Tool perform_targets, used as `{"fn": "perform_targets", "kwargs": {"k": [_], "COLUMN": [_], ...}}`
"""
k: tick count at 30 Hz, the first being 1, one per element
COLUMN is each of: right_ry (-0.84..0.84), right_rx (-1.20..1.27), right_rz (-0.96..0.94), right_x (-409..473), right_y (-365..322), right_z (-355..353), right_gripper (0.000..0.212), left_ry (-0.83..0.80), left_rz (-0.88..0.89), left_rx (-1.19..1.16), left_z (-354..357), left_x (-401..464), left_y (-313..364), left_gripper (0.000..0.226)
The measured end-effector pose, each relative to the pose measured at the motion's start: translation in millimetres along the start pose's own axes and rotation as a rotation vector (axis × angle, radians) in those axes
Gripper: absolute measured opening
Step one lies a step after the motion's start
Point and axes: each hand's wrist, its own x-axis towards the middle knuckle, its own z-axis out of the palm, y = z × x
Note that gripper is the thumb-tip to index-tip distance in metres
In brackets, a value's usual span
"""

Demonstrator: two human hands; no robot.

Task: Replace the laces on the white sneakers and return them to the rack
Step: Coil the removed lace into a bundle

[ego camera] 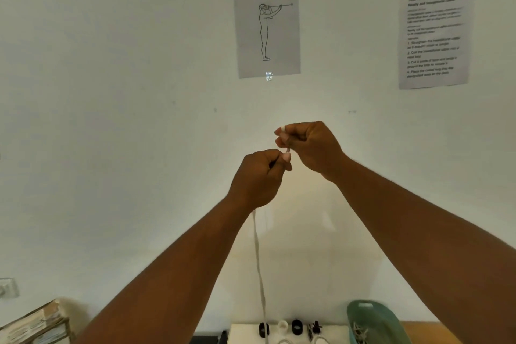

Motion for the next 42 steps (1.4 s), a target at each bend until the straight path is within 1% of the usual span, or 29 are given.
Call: {"fn": "perform_targets", "kwargs": {"k": [2,4,7,10,12,14,15,17,18,22,25,28,30,32,35,37,39,42], "right_ry": [-0.095,-0.179,-0.269,-0.324,-0.308,-0.21,-0.146,-0.039,-0.003,0.105,0.072,-0.032,-0.08,-0.122,-0.181,-0.189,-0.158,-0.089], "right_rx": [-0.078,-0.065,0.053,0.195,0.316,0.435,0.483,0.512,0.49,0.261,0.112,0.01,0.003,0.056,0.144,0.275,0.401,0.449], "right_rz": [-0.009,-0.001,0.038,0.038,0.047,0.062,0.067,0.06,0.05,0.021,0.015,0.036,0.064,0.076,0.055,0.057,0.066,0.079], "right_x": [-2.6,-9.7,-24.0,-31.7,-31.8,-27.6,-23.7,-13.7,-8.4,10.6,13.5,4.5,-5.2,-14.8,-24.3,-25.8,-22.6,-9.3], "right_y": [9.4,16.9,17.4,11.7,4.9,-2.7,-6.4,-12.1,-13.1,-3.3,11.2,28.3,37.8,43.1,41.9,36.8,32.9,33.1], "right_z": [-2.8,-3.6,-1.4,2.7,6.9,10.3,11.0,11.5,11.0,4.5,0.5,1.1,4.3,10.1,20.9,27.0,30.9,31.6], "right_gripper": [0.012,0.017,0.026,0.025,0.022,0.025,0.023,0.019,0.02,0.021,0.018,0.021,0.024,0.024,0.023,0.02,0.021,0.029], "left_ry": [0.032,0.067,0.031,-0.061,-0.1,-0.117,-0.115,-0.102,-0.1,-0.099,-0.04,0.026,0.064,0.071,-0.006,-0.095,-0.163,-0.207], "left_rz": [0.053,0.079,0.001,-0.127,-0.227,-0.297,-0.318,-0.323,-0.299,-0.135,-0.048,-0.051,-0.068,-0.095,-0.191,-0.293,-0.377,-0.442], "left_rx": [-0.021,-0.032,-0.02,-0.196,-0.395,-0.549,-0.579,-0.553,-0.515,-0.297,-0.221,-0.255,-0.239,-0.213,-0.244,-0.396,-0.533,-0.63], "left_z": [-6.9,-14.1,-22.3,-24.6,-22.8,-16.5,-12.2,-3.1,0.8,7.3,2.6,-6.9,-12.4,-16.6,-16.8,-13.4,-7.3,0.9], "left_x": [3.8,12.0,24.7,28.6,25.3,21.7,20.0,17.5,16.8,16.7,20.7,29.6,36.7,41.3,42.6,38.5,32.8,23.5], "left_y": [3.2,2.7,3.5,2.2,1.6,0.4,-0.2,-1.6,-2.6,-0.3,3.4,2.0,-3.9,-10.3,-24.5,-33.5,-40.3,-42.9], "left_gripper": [0.036,0.038,0.042,0.046,0.048,0.045,0.042,0.038,0.038,0.035,0.036,0.037,0.039,0.039,0.041,0.04,0.034,0.031]}}
